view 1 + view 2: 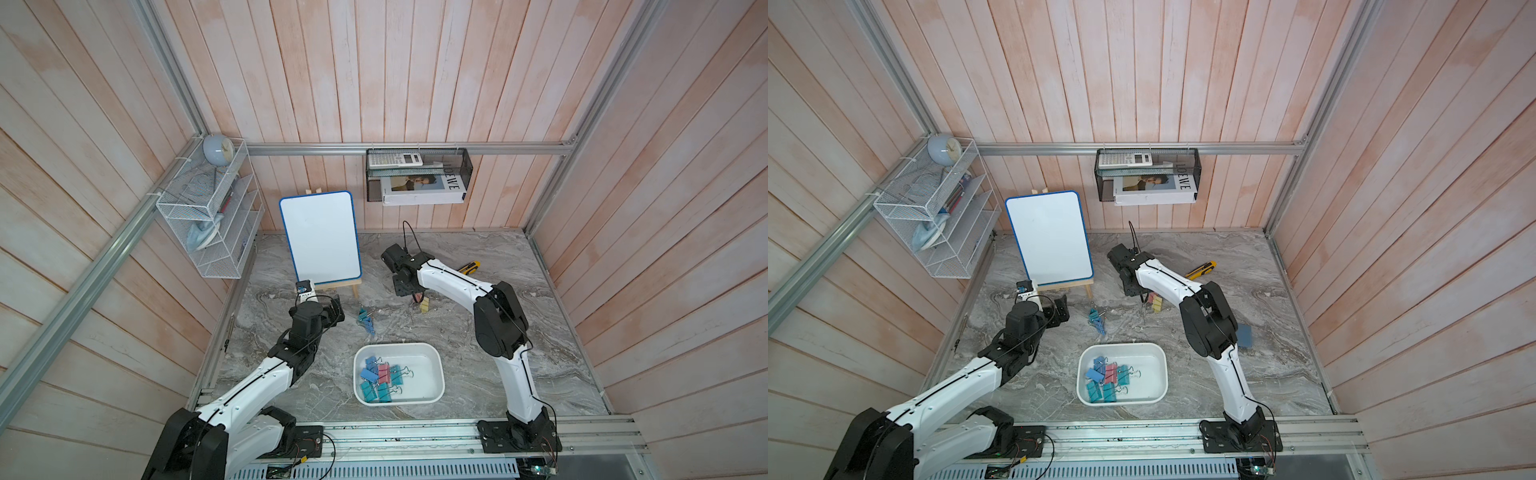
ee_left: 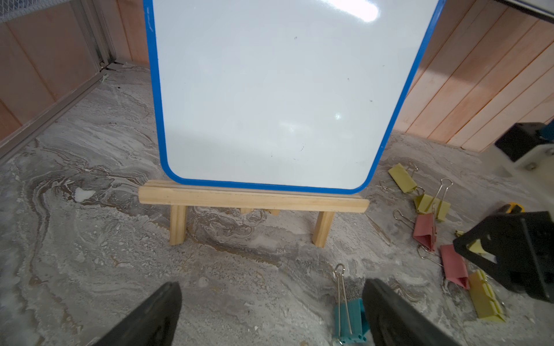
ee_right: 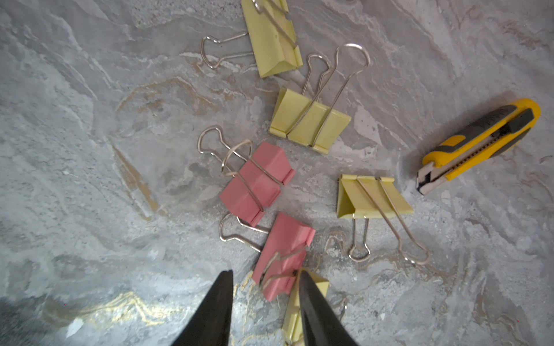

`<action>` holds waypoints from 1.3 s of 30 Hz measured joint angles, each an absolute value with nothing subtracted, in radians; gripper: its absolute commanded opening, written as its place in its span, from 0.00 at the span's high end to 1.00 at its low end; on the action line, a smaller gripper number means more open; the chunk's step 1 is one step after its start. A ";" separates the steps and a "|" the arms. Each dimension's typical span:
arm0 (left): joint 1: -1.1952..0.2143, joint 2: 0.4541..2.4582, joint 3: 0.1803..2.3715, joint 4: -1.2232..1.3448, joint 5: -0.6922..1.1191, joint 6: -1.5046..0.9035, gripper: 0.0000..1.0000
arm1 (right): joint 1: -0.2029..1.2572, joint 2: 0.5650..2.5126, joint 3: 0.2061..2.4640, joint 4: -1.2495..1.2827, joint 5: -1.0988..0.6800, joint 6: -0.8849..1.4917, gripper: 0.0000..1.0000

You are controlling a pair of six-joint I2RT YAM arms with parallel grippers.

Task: Put the binder clips in the storage box
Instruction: Pick up the binder clip at the center of the board.

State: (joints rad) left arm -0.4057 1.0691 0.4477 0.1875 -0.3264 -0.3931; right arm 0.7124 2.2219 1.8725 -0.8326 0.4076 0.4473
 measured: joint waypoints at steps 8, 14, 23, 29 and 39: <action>-0.406 1.069 0.448 0.187 -0.326 -0.393 0.00 | 0.712 2.289 1.958 -0.863 0.439 0.428 0.71; -0.406 1.069 0.448 0.187 -0.326 -0.393 0.00 | 0.712 2.293 1.958 -0.881 0.448 0.426 0.80; -0.406 1.069 0.448 0.187 -0.326 -0.393 0.00 | 0.712 2.276 1.937 -0.882 0.482 0.428 0.97; -0.406 1.069 0.448 0.187 -0.326 -0.393 0.00 | 0.710 2.217 1.879 -0.864 0.476 0.437 1.00; -0.406 1.069 0.448 0.187 -0.326 -0.393 0.00 | 0.713 1.903 1.641 -0.789 0.432 0.472 1.00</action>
State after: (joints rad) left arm -0.4057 1.0691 0.4477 0.1875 -0.3256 -0.3931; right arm 0.7128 1.9034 1.6405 -0.7895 0.4316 0.4717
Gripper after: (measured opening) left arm 0.998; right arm 0.063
